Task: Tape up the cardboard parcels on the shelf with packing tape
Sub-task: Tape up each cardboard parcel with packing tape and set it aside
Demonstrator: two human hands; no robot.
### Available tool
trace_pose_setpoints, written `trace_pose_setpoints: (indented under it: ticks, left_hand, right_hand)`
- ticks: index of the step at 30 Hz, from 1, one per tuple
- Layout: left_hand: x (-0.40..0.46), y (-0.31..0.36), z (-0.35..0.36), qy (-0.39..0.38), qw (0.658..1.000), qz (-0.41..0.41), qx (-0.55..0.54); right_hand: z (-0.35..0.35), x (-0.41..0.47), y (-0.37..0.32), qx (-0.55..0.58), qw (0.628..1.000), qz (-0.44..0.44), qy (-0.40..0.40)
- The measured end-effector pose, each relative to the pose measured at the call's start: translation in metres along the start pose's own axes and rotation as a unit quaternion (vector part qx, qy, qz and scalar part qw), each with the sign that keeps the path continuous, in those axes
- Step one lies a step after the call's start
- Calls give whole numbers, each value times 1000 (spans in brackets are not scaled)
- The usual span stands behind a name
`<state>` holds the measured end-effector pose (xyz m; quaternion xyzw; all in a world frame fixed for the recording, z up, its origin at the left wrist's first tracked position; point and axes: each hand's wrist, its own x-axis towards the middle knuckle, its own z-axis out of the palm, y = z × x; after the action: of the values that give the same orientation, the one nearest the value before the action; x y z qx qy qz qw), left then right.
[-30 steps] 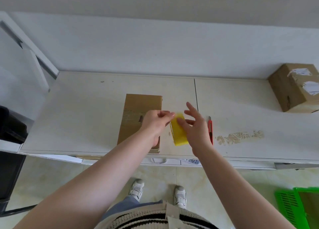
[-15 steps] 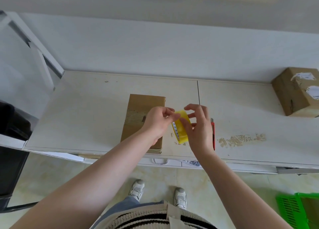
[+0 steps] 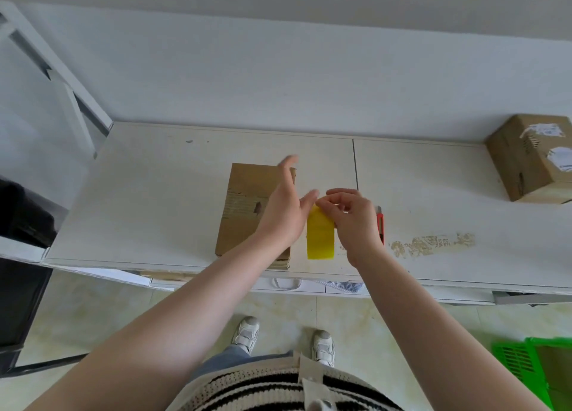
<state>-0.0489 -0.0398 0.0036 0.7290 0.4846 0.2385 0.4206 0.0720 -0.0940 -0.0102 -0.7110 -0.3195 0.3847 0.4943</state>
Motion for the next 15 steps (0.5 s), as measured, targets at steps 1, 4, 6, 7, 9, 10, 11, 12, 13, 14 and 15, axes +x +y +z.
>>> trace_pose_setpoints:
  ticks: [1,4,6,7,9,10,11,12,13,14,15]
  left_hand:
    - [3,-2,-2,-23,999,33,29]
    - [6,1,-5,-81,984,104,118]
    - [9,0,-4,-77,990,84,88]
    - [11,-3,-2,-75,993,66,64]
    - [13,-3,2,-71,997,33,25]
    - [13,-2,4,-62,998,1,-4]
    - [13,-2,7,-45,997,-39,-41]
    - [14,-2,10,-29,992,-86,-85]
    - [15,-3,12,-16,981,-135,-136]
    - [17,-3,13,-5,964,-184,-194]
    - [18,-3,13,1,940,-227,-255]
  right_hand:
    - [-1,0,0,19,1000,18,-1]
    - [-5,-1,-2,50,998,42,-4]
    - [-6,0,-3,36,999,35,-6]
    - [-6,1,-3,31,999,33,-5]
    - [-7,3,-3,20,999,32,-1]
    - [-8,3,-3,19,999,30,8]
    - [-10,4,-2,30,999,27,24]
    - [-14,6,0,47,998,23,44]
    - [-18,8,3,49,997,22,62]
    - [-24,11,7,28,997,26,68]
    - [-30,13,12,5,997,50,51]
